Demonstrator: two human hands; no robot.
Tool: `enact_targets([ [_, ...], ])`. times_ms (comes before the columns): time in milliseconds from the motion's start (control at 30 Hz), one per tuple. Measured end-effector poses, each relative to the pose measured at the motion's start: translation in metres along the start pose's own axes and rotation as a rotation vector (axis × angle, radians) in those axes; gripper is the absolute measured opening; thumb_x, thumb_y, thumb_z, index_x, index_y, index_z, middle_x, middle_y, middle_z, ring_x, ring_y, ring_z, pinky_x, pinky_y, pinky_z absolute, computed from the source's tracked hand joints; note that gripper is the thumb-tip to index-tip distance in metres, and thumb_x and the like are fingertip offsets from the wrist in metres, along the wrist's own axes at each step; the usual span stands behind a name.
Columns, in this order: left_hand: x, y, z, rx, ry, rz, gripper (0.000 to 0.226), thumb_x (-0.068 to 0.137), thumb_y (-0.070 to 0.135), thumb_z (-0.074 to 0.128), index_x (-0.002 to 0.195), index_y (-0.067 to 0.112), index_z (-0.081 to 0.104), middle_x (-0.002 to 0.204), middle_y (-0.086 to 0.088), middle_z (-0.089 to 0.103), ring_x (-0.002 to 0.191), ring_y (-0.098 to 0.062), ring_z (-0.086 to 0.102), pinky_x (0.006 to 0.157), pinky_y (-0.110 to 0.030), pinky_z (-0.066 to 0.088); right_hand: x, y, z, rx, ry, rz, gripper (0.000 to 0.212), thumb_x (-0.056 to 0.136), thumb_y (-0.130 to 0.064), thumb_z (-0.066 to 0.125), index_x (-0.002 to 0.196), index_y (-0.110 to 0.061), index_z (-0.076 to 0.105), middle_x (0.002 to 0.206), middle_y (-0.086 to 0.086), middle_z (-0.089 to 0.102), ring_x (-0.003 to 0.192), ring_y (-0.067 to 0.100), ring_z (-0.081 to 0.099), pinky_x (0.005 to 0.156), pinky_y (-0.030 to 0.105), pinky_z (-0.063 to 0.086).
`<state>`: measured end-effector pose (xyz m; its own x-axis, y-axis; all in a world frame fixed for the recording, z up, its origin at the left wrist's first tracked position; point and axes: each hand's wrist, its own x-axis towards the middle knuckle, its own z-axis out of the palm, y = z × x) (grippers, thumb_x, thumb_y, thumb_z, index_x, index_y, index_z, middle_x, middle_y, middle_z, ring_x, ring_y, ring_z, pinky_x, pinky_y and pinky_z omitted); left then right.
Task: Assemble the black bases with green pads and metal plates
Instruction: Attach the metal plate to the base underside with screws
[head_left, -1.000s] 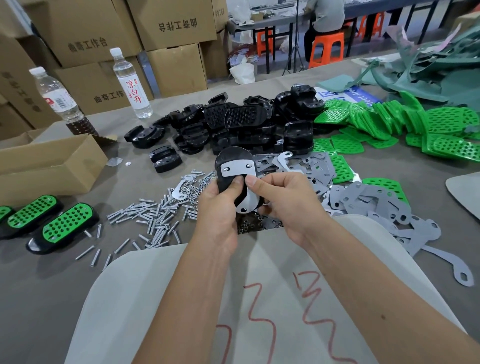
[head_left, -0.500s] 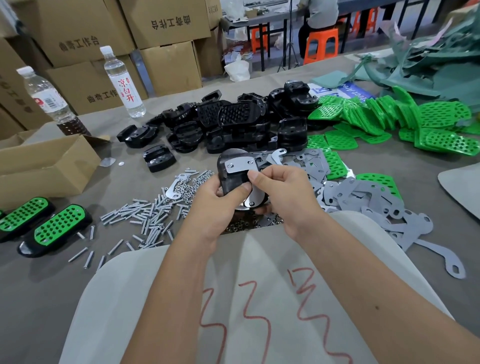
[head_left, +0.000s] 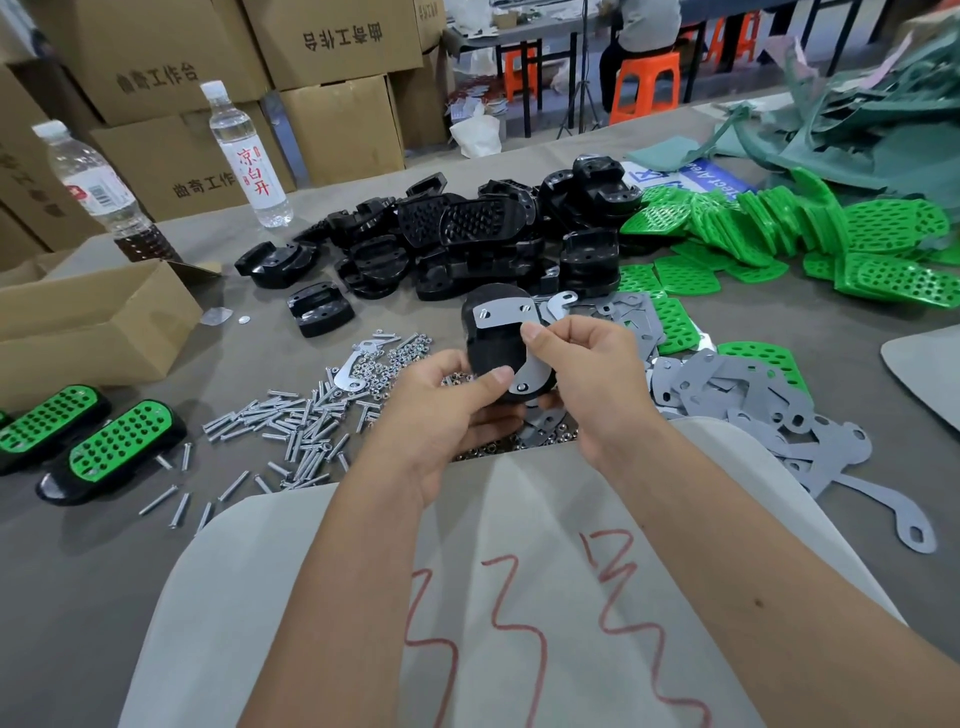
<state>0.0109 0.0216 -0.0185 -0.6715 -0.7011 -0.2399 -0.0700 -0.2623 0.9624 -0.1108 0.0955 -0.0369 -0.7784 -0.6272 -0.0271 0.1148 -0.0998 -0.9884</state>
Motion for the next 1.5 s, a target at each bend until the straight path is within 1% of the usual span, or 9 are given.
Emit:
enact_targets([
  [300, 0.001, -0.001, -0.002, 0.047, -0.002, 0.05, 0.004, 0.095, 0.002, 0.068, 0.1, 0.002, 0.068, 0.096, -0.022, 0.076, 0.068, -0.025, 0.072, 0.067, -0.03, 0.063, 0.0, 0.003, 0.001, -0.013, 0.054, -0.018, 0.03, 0.095, -0.022, 0.075, 0.071, -0.01, 0.061, 0.072, 0.014, 0.059, 0.059, 0.021, 0.054, 0.042, 0.023, 0.044],
  [500, 0.002, -0.001, -0.004, 0.027, 0.001, 0.05, 0.008, 0.096, 0.006, 0.067, 0.104, 0.004, 0.066, 0.082, -0.01, 0.074, 0.06, -0.019, 0.066, 0.062, -0.028, 0.059, -0.001, 0.001, -0.001, 0.07, 0.035, 0.009, 0.032, 0.086, -0.022, 0.086, 0.081, -0.013, 0.056, 0.072, 0.004, 0.065, 0.058, 0.017, 0.065, 0.045, 0.026, 0.049],
  [633, 0.002, 0.003, -0.012, 0.154, -0.006, 0.112, 0.004, 0.097, 0.007, 0.066, 0.097, 0.011, 0.068, 0.08, -0.006, 0.071, 0.061, -0.016, 0.064, 0.061, -0.026, 0.055, 0.003, -0.005, -0.007, 0.054, -0.138, 0.113, 0.027, 0.093, -0.024, 0.077, 0.117, -0.017, 0.068, 0.104, 0.002, 0.077, 0.086, 0.018, 0.07, 0.065, 0.033, 0.053],
  [733, 0.003, 0.004, -0.019, 0.188, -0.029, 0.127, 0.005, 0.098, 0.01, 0.066, 0.097, 0.01, 0.07, 0.085, -0.008, 0.075, 0.07, -0.022, 0.068, 0.07, -0.031, 0.059, 0.002, -0.005, -0.009, 0.116, -0.296, 0.105, 0.02, 0.1, -0.015, 0.064, 0.117, -0.017, 0.076, 0.109, 0.002, 0.079, 0.09, 0.017, 0.072, 0.086, 0.042, 0.054],
  [833, 0.004, 0.002, -0.019, 0.176, 0.052, 0.164, 0.011, 0.095, 0.02, 0.072, 0.105, 0.015, 0.075, 0.103, -0.011, 0.079, 0.095, -0.031, 0.076, 0.092, -0.048, 0.059, 0.002, -0.003, -0.011, 0.133, -0.3, 0.091, 0.023, 0.098, -0.004, 0.065, 0.117, -0.013, 0.075, 0.102, 0.002, 0.077, 0.075, 0.009, 0.067, 0.065, 0.023, 0.047],
  [933, 0.007, 0.0, -0.019, 0.176, 0.128, 0.225, 0.015, 0.092, 0.019, 0.078, 0.106, 0.025, 0.077, 0.103, -0.001, 0.079, 0.102, -0.025, 0.075, 0.093, -0.05, 0.059, -0.001, -0.002, -0.01, 0.17, -0.345, 0.078, 0.028, 0.096, 0.006, 0.064, 0.121, -0.003, 0.073, 0.102, 0.011, 0.077, 0.069, 0.008, 0.071, 0.056, 0.015, 0.05],
  [1167, 0.009, -0.001, -0.02, 0.03, 0.113, 0.241, 0.012, 0.089, 0.012, 0.077, 0.097, 0.02, 0.076, 0.094, -0.004, 0.079, 0.085, -0.019, 0.074, 0.068, -0.031, 0.059, 0.001, 0.001, -0.006, 0.059, -0.333, 0.008, 0.023, 0.095, -0.005, 0.072, 0.117, -0.01, 0.075, 0.089, -0.002, 0.076, 0.061, 0.0, 0.061, 0.06, 0.016, 0.045],
  [1400, 0.01, -0.003, -0.018, -0.011, 0.102, 0.249, 0.021, 0.088, 0.011, 0.078, 0.109, 0.012, 0.076, 0.105, -0.016, 0.077, 0.092, -0.031, 0.073, 0.079, -0.044, 0.062, -0.002, 0.002, -0.005, 0.069, -0.339, -0.016, 0.022, 0.093, 0.0, 0.072, 0.112, -0.01, 0.074, 0.099, 0.005, 0.079, 0.085, 0.019, 0.075, 0.073, 0.029, 0.061],
  [1500, 0.01, -0.003, -0.018, -0.029, 0.11, 0.244, 0.021, 0.087, 0.01, 0.078, 0.108, 0.01, 0.075, 0.108, -0.02, 0.076, 0.092, -0.032, 0.072, 0.085, -0.051, 0.061, -0.003, 0.003, -0.003, 0.086, -0.315, -0.036, 0.024, 0.091, 0.002, 0.073, 0.113, -0.006, 0.073, 0.096, 0.008, 0.078, 0.08, 0.018, 0.072, 0.066, 0.025, 0.058],
])
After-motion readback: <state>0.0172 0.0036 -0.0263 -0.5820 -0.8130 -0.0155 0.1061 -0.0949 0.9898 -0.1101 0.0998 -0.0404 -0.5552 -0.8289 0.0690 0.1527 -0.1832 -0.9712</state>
